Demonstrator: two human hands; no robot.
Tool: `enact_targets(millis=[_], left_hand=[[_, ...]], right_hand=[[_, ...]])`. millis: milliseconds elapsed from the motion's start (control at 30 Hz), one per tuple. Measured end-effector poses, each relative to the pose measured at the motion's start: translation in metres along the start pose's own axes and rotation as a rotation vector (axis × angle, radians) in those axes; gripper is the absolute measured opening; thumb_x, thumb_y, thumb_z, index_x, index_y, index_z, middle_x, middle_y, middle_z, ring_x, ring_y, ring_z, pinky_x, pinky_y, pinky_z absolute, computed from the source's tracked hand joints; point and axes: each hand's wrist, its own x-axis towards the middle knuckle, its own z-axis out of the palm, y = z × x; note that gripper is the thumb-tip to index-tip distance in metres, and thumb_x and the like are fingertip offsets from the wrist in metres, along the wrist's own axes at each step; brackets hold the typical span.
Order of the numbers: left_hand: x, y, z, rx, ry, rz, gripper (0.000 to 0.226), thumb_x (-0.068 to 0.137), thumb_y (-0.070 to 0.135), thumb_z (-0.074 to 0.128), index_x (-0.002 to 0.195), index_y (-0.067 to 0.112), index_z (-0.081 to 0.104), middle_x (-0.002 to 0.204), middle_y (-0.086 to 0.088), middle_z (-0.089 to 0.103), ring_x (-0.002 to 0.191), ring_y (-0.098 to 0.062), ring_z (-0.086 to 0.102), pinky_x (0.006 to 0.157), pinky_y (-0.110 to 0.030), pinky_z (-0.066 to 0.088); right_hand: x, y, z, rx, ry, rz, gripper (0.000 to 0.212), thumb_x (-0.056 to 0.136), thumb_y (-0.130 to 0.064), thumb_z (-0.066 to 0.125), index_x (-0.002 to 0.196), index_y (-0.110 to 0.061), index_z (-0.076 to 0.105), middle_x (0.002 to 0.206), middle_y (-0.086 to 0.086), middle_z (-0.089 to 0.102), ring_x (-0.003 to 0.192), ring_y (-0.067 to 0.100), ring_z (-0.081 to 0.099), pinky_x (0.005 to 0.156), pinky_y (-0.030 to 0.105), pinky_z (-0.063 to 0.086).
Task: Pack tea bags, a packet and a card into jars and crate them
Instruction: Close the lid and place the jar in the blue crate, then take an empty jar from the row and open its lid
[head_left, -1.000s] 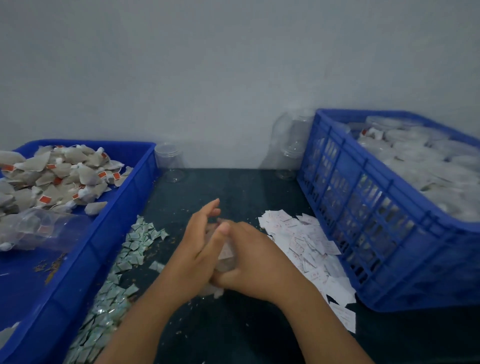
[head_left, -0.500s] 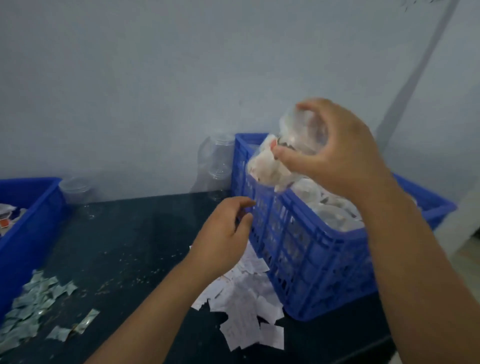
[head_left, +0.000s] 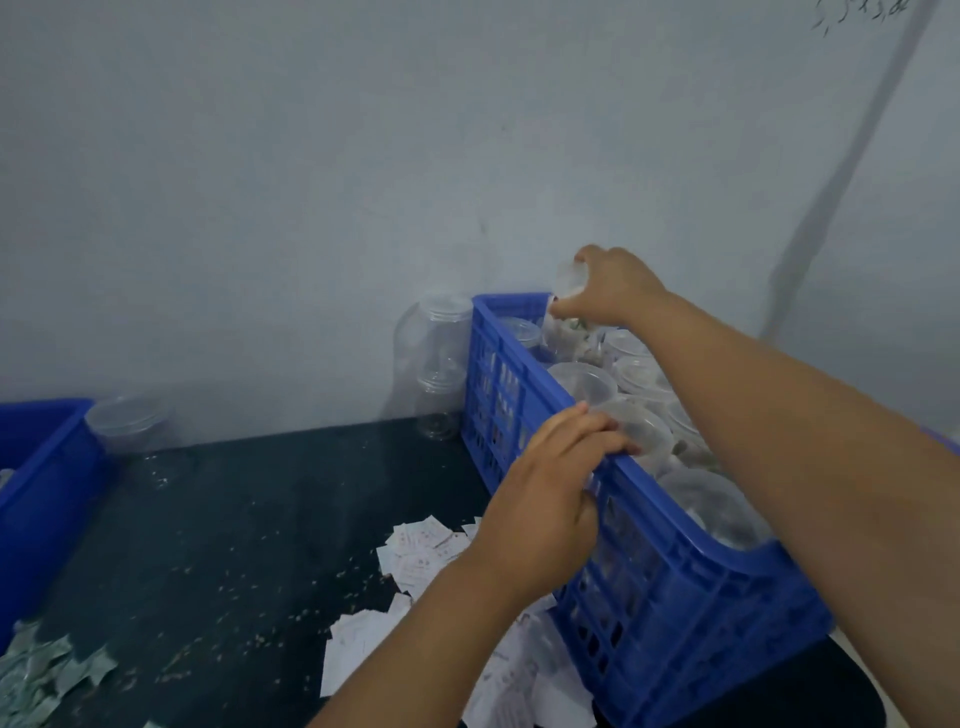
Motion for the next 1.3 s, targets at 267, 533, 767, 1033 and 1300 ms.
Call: enact_targets(millis=[267,533,767,1033,1300], left_hand=[[-0.001,0.003,0.002,-0.031,-0.028,-0.018,0.066,0.084,-0.012,0.051,0.139,0.024,0.057,0.153,0.015,0.042,0.156,0.0,0.013,0.123,-0.013,0.006],[-0.003,0.005,0.0,-0.017,-0.063,-0.03,0.065,0.087,-0.008,0.053,0.142,0.025,0.053,0.156,0.015,0.036,0.156,0.002,0.007,0.121,-0.011,0.004],[-0.002,0.004,0.002,-0.008,-0.052,-0.034,0.068,0.083,-0.01,0.05,0.141,0.026,0.053,0.156,0.016,0.036,0.156,0.002,0.006,0.12,-0.012,0.005],[-0.005,0.013,-0.018,0.006,-0.203,-0.06,0.07,0.094,-0.002,0.05,0.155,0.029,0.041,0.168,0.015,0.024,0.156,0.004,-0.002,0.12,-0.015,0.004],[-0.061,0.019,-0.076,0.258,-0.095,-0.218,0.046,0.097,0.014,0.065,0.139,-0.003,0.055,0.132,-0.029,0.062,0.107,-0.031,0.056,0.093,-0.037,0.051]], right_hand=[[0.034,0.02,0.036,-0.056,-0.08,0.026,0.083,0.096,-0.064,0.072,0.153,-0.009,0.049,0.144,0.02,0.058,0.12,0.036,0.061,0.086,0.038,0.044],[0.046,0.024,0.042,-0.12,-0.12,-0.012,0.09,0.097,-0.072,0.063,0.16,-0.011,0.043,0.157,0.023,0.049,0.14,0.044,0.052,0.112,0.048,0.046],[0.042,0.011,0.028,0.187,0.169,0.037,0.069,0.108,-0.066,0.048,0.149,-0.01,0.057,0.152,0.018,0.058,0.139,0.038,0.057,0.111,0.045,0.045],[-0.042,-0.07,-0.052,0.139,-0.117,-0.346,0.037,0.101,-0.062,0.065,0.118,-0.03,0.074,0.108,-0.013,0.072,0.097,0.008,0.068,0.083,0.03,0.05],[-0.228,-0.12,-0.029,0.227,-0.301,-0.784,0.045,0.094,-0.073,0.055,0.127,-0.046,0.07,0.109,-0.029,0.071,0.108,-0.013,0.064,0.093,0.01,0.049]])
